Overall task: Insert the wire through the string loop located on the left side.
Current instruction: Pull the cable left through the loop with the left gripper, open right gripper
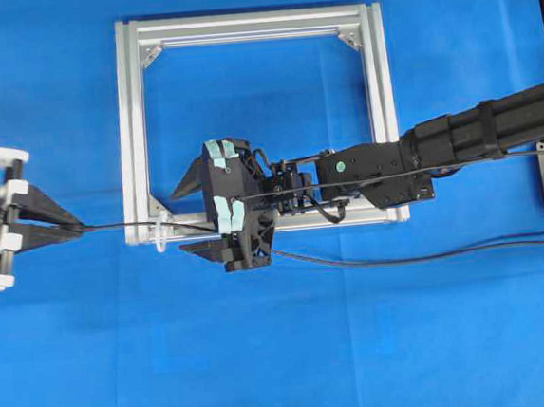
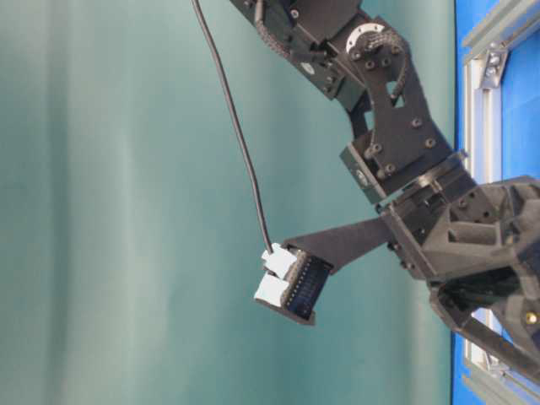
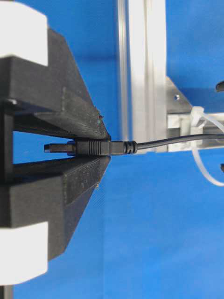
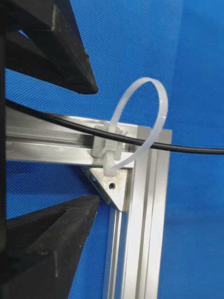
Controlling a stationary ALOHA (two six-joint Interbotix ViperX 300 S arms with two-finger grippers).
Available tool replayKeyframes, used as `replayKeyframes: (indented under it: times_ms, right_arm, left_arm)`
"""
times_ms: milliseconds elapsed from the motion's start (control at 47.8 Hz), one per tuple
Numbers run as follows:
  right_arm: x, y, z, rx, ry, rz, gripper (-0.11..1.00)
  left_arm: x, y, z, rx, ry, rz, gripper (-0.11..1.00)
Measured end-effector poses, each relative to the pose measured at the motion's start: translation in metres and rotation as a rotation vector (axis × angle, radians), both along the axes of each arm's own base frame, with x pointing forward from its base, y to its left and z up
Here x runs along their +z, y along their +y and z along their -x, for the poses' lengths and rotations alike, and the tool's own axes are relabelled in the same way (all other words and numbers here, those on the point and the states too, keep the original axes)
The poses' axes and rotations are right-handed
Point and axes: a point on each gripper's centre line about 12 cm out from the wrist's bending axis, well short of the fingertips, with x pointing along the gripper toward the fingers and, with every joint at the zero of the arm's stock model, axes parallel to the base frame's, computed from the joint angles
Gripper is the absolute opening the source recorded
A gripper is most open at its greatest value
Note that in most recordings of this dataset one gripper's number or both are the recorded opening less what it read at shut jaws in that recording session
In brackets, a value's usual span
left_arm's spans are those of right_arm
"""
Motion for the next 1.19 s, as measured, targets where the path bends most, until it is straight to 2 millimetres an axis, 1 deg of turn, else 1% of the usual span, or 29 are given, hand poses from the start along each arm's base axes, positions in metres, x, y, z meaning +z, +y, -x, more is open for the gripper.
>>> replayKeyframes:
  times_ms: [188,356,481,607,837,1193]
  right_arm:
    - [0.0,0.0,0.0,0.001,0.0,0.001,0.94]
    - [0.0,0.001,0.0,0.002,0.0,0.001,0.94]
    - [0.001,0.001,0.0,0.003,-0.002,0.002,0.94]
    - [0.0,0.001,0.0,0.004,0.0,0.004,0.94]
    - [0.001,0.001,0.0,0.004,-0.003,0.004,0.94]
    - [0.0,0.001,0.0,0.005,-0.002,0.005,0.94]
  left_arm:
    - [0.022,0.001,0.015,0.018,-0.051,0.068,0.08]
    - [0.048,0.001,0.027,0.011,-0.109,0.096,0.08]
    - [0.06,0.002,0.037,0.004,-0.097,0.1,0.08]
    - [0.062,0.002,0.041,0.005,-0.079,0.108,0.08]
    - [0.058,0.001,0.038,0.007,-0.059,0.104,0.08]
    - [0.059,0.002,0.038,0.004,-0.072,0.098,0.08]
